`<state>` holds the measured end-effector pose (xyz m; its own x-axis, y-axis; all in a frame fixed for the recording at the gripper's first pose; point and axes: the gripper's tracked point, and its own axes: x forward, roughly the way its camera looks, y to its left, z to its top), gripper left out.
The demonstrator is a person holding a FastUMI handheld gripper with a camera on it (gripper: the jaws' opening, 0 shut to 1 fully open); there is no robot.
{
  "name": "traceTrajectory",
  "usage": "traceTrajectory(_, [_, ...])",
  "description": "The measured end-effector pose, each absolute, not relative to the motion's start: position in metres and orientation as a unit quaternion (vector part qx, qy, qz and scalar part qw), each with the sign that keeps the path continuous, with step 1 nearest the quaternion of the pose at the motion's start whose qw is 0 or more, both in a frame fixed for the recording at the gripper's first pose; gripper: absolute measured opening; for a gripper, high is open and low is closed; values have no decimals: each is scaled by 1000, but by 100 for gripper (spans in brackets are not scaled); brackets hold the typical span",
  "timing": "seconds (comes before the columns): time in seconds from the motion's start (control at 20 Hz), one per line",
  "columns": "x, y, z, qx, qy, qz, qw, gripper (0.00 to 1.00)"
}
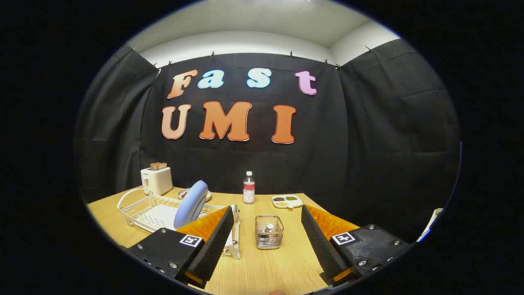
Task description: Take the plate from the dish rack, then take the spoon from the basket and place it into the plate.
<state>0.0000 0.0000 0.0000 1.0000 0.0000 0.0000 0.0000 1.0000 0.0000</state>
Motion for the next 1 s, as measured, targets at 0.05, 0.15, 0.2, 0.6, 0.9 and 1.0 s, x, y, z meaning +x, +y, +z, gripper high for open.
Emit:
traceTrajectory(0.05, [1, 2, -2, 9, 1, 2, 1000, 99])
traceTrajectory(0.15, [5, 7, -10, 28, 11, 6, 1000, 99])
traceTrajectory(0.2, [8, 11, -14, 40, 17, 12, 999, 99])
traceTrajectory(0.6, [37, 20, -35, 64, 36, 36, 997, 99])
traceTrajectory(0.9, [38, 25, -20, 34, 24, 22, 999, 99])
traceTrajectory(1.0, [37, 31, -11, 29, 18, 26, 999, 99])
